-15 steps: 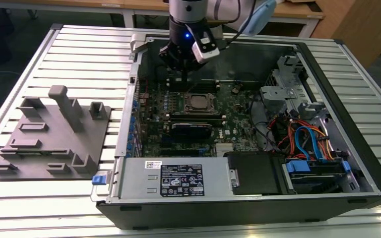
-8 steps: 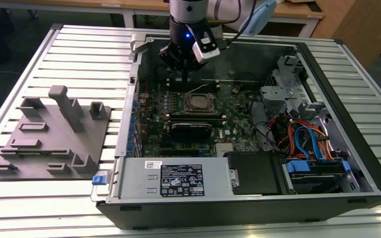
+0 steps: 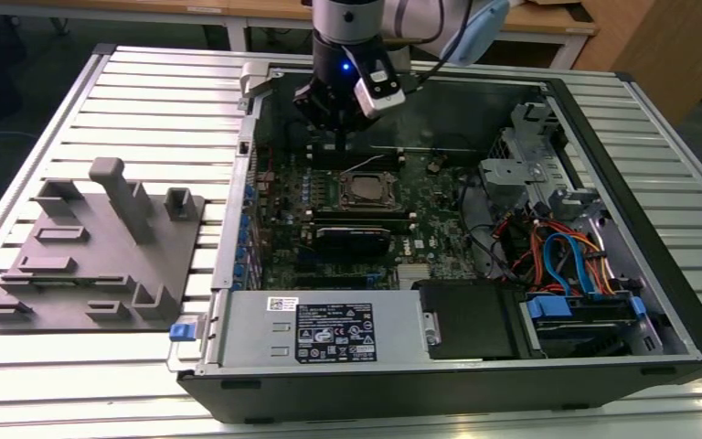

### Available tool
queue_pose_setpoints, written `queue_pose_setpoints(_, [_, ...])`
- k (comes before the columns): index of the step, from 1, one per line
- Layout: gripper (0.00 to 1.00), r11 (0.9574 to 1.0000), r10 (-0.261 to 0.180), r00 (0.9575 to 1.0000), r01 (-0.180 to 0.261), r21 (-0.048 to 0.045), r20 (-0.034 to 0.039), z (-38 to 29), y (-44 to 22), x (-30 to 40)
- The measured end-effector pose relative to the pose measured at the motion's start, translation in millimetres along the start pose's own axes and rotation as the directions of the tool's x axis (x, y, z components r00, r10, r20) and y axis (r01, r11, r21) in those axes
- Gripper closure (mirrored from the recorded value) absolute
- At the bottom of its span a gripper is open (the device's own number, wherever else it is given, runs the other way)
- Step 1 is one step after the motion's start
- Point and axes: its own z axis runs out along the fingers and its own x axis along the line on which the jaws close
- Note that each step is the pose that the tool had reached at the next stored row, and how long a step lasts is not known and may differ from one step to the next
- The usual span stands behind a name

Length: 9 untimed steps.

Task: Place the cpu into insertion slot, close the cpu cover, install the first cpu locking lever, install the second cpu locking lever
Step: 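Install the first cpu locking lever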

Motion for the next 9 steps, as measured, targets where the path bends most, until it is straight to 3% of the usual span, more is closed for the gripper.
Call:
queue_pose_setpoints(2, [0.90,0.9998,0.001,1.0000,-0.001,-0.0173,-0.0007,0.9,-1.9,0.0])
queue_pose_setpoints(5, [0.90,0.9998,0.008,1.0000,-0.008,-0.0186,-0.0005,2.1,-3.1,-0.1])
queue_pose_setpoints(9, [0.90,0.9994,0.019,0.9998,-0.019,-0.0281,-0.0007,5.8,-4.8,-1.2])
